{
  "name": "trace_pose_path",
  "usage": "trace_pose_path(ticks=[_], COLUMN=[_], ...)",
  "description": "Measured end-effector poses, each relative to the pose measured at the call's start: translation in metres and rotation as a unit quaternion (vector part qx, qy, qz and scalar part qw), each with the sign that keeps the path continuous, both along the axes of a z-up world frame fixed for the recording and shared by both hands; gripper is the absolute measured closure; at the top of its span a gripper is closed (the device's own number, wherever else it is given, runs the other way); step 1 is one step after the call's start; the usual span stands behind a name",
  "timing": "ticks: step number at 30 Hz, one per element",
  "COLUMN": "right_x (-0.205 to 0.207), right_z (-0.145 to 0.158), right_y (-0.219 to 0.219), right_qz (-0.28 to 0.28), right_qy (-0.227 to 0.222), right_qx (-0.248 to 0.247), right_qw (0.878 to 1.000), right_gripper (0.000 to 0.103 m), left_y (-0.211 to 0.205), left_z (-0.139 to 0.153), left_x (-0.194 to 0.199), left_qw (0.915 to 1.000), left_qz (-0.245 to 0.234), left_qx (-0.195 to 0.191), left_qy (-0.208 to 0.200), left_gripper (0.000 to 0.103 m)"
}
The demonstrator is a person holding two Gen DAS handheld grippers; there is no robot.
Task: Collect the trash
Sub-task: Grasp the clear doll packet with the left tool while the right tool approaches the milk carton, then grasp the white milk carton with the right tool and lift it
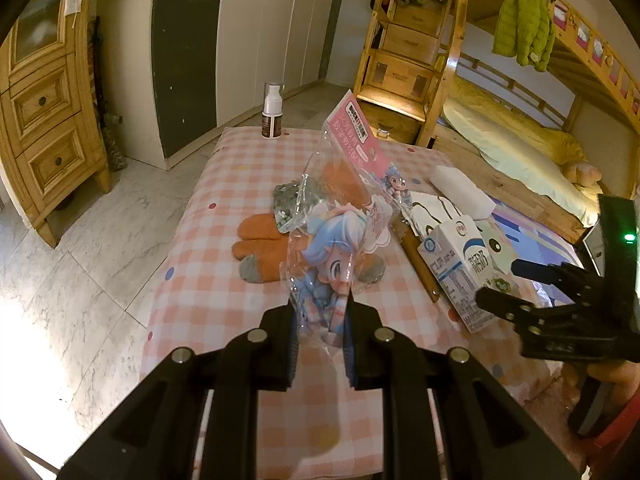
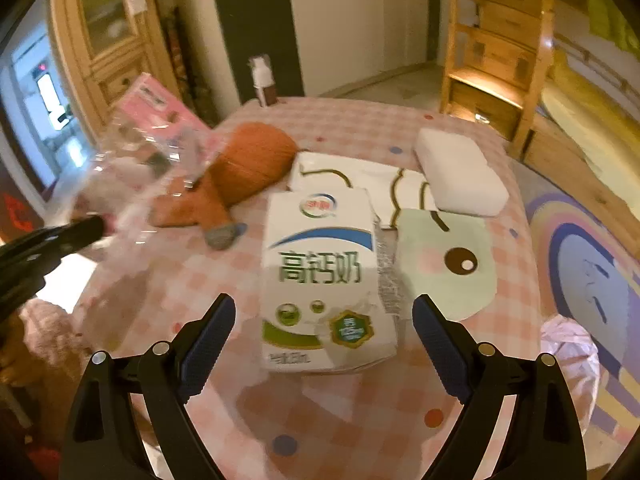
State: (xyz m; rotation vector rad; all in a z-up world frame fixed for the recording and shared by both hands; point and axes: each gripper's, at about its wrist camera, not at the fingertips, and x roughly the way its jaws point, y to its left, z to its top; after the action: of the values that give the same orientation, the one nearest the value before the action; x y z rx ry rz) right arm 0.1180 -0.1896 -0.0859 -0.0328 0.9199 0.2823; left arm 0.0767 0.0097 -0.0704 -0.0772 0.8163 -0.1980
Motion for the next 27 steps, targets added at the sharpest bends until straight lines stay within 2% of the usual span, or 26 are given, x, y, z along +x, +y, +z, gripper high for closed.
trace_pose_path(ticks=[4, 6, 16, 18, 24, 27], right_x=[-0.005, -0.008, -0.011, -0.016, -0.053, -0.073], right_z=[-0.003, -0.001, -0.005, 0.001, 0.049, 0.060], right_y=[-0.002, -0.003, -0.002, 0.000, -0.019, -0.036], right_qz=[0.000, -0.001, -0.004, -0.013, -0.051, -0.074], right_qy=[-0.001, -0.004, -0.003, -0.015, -0.069, -0.082], right_qx=[0.014, 0.016, 0.008, -0.001, 0.036, 0.045], right_qw=[1.000, 1.000, 1.000, 1.000, 0.996, 0.993], right_gripper=[0.015, 0.021, 0.030, 0.032, 0.033, 0.033], left_y=[0.004, 0.005, 0.003, 0.002, -0.004, -0.019], left_z=[-0.001, -0.002, 0.000, 0.000, 0.004, 0.007], left_x=[-0.004, -0.006, -0.011, -0.011, -0.016, -0.020], left_qw=[1.0000, 1.0000, 1.0000, 1.0000, 0.9999, 0.9993], left_qz=[0.001, 0.001, -0.002, -0.002, -0.014, -0.035], left_qx=[0.000, 0.000, 0.002, 0.002, -0.004, -0.005], left_qy=[0.001, 0.003, 0.003, 0.004, -0.004, -0.012], left_gripper=[0.087, 0.087, 0.087, 0.087, 0.087, 0.087])
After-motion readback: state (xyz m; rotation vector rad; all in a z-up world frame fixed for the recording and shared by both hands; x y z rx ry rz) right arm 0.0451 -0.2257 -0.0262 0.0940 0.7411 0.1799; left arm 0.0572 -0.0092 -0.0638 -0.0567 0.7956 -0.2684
